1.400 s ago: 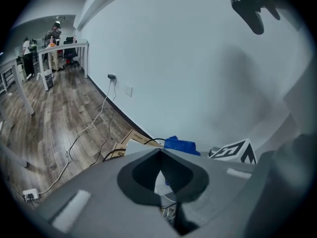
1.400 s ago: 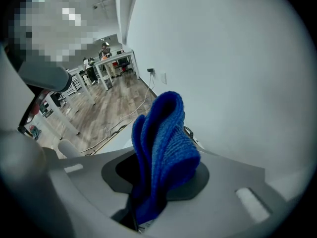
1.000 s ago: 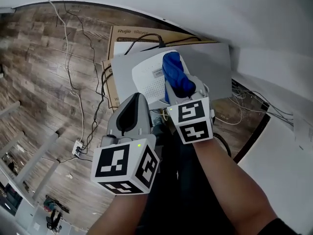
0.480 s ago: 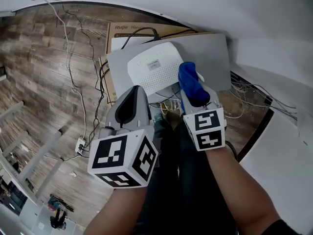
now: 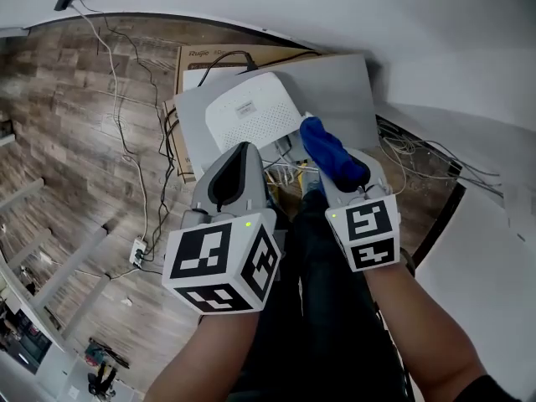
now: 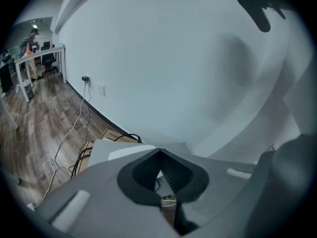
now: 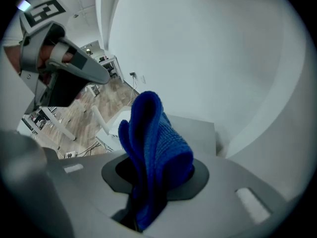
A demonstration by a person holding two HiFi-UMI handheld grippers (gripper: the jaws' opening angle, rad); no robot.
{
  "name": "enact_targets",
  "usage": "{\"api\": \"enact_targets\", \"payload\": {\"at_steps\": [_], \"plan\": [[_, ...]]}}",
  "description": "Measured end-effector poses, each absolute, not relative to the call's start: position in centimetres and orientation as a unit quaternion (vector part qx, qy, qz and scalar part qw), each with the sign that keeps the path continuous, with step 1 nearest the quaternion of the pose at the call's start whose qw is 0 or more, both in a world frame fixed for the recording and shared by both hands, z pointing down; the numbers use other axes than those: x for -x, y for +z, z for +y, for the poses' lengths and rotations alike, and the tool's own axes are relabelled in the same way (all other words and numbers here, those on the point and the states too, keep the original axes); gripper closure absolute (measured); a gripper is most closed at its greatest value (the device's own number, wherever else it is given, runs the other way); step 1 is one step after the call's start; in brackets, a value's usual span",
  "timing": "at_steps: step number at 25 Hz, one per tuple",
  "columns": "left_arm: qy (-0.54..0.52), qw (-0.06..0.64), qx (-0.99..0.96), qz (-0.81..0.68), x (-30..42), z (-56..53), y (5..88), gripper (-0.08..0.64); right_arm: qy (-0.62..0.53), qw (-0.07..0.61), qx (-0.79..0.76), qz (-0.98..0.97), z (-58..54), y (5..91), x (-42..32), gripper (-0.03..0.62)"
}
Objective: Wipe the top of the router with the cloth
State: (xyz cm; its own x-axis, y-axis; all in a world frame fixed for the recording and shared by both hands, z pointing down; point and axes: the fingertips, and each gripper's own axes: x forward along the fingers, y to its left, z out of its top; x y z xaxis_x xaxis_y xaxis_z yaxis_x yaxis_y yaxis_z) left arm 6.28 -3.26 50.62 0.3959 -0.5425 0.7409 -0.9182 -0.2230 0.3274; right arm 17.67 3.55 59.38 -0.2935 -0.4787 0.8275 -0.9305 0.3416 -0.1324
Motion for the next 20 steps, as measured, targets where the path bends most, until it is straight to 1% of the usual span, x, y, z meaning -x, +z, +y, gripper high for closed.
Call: {"api": "enact_targets", "payload": {"at_steps": [3, 6, 9, 14, 20], "plan": [[0.246, 0.379, -0.747, -0.488, -7.8, -3.3, 50.1, 0.558, 0.311, 0.338, -0.488, -0.742, 3.2, 56.9, -19.1, 0.451], [0.25, 0.379, -0.748, -0.484, -9.2, -2.9, 50.3, 0.558, 0.311, 0.333, -0.499, -0.737, 2.7, 56.6, -20.9, 0.451], [0.256, 0.385, -0.745, -0.481, -10.2, -2.3, 51.4, 0.558, 0.312, 0.342, -0.488, -0.74, 2.1, 58.8, -21.4, 0.451], [0.267, 0.406, -0.727, -0.485, -11.1, -0.8, 54.1, 0.558, 0.318, 0.357, -0.449, -0.755, 1.5, 63.0, -19.5, 0.451], [0.266, 0.426, -0.716, -0.485, -11.9, -0.5, 55.5, 0.558, 0.318, 0.385, -0.435, -0.749, -0.2, 66.9, -19.3, 0.451]]}}
